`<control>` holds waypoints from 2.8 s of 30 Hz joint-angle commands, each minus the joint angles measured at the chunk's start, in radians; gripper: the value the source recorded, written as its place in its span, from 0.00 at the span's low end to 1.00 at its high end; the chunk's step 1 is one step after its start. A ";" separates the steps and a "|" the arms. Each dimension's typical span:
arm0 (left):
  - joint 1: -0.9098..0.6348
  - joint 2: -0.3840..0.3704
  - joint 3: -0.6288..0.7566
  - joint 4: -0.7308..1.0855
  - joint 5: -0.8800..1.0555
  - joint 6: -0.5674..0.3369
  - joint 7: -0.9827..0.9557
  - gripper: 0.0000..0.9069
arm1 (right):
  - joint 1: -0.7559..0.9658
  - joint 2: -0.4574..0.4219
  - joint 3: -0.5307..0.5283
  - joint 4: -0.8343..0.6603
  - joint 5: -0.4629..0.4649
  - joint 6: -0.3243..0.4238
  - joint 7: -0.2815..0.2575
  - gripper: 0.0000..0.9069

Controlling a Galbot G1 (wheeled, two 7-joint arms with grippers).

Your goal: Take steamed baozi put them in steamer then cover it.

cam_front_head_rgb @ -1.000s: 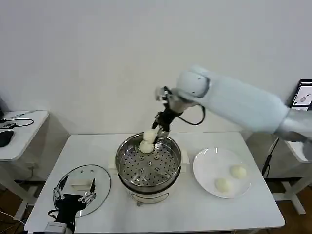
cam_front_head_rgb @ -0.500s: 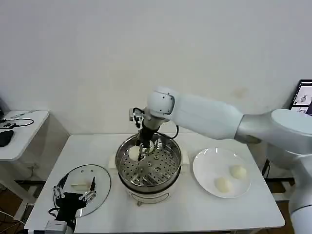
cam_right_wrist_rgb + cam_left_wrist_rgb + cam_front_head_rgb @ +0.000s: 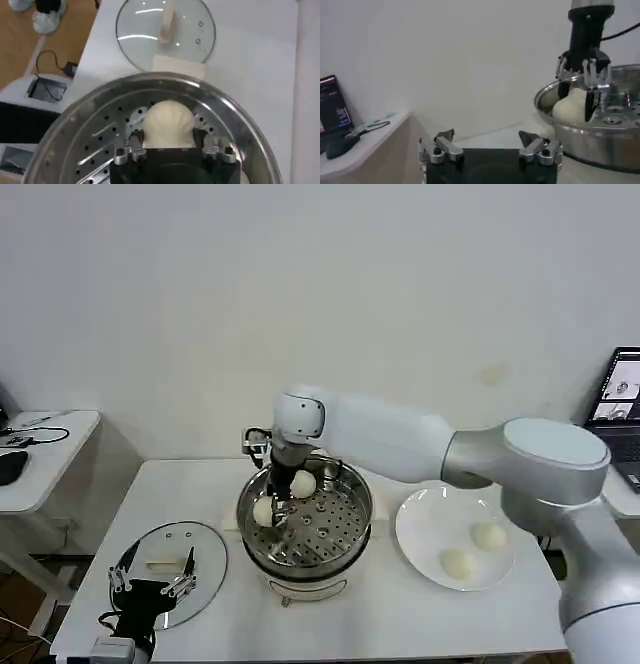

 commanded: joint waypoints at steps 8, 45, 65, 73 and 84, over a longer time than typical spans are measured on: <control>-0.007 -0.004 -0.002 0.008 -0.001 0.000 0.000 1.00 | -0.004 0.013 -0.002 -0.010 -0.019 -0.002 0.020 1.00; 0.007 -0.013 0.033 0.012 -0.003 0.014 0.014 1.00 | -0.090 -0.956 0.123 0.509 -0.370 0.351 -0.213 1.00; 0.006 -0.011 0.031 0.049 0.005 0.014 0.014 1.00 | -0.464 -0.900 0.323 0.384 -0.599 0.382 -0.169 1.00; 0.004 -0.012 0.035 0.060 0.012 0.013 0.013 1.00 | -0.536 -0.854 0.382 0.303 -0.667 0.397 -0.122 1.00; 0.004 -0.016 0.033 0.071 0.013 0.012 0.012 1.00 | -0.542 -0.804 0.380 0.272 -0.671 0.391 -0.086 1.00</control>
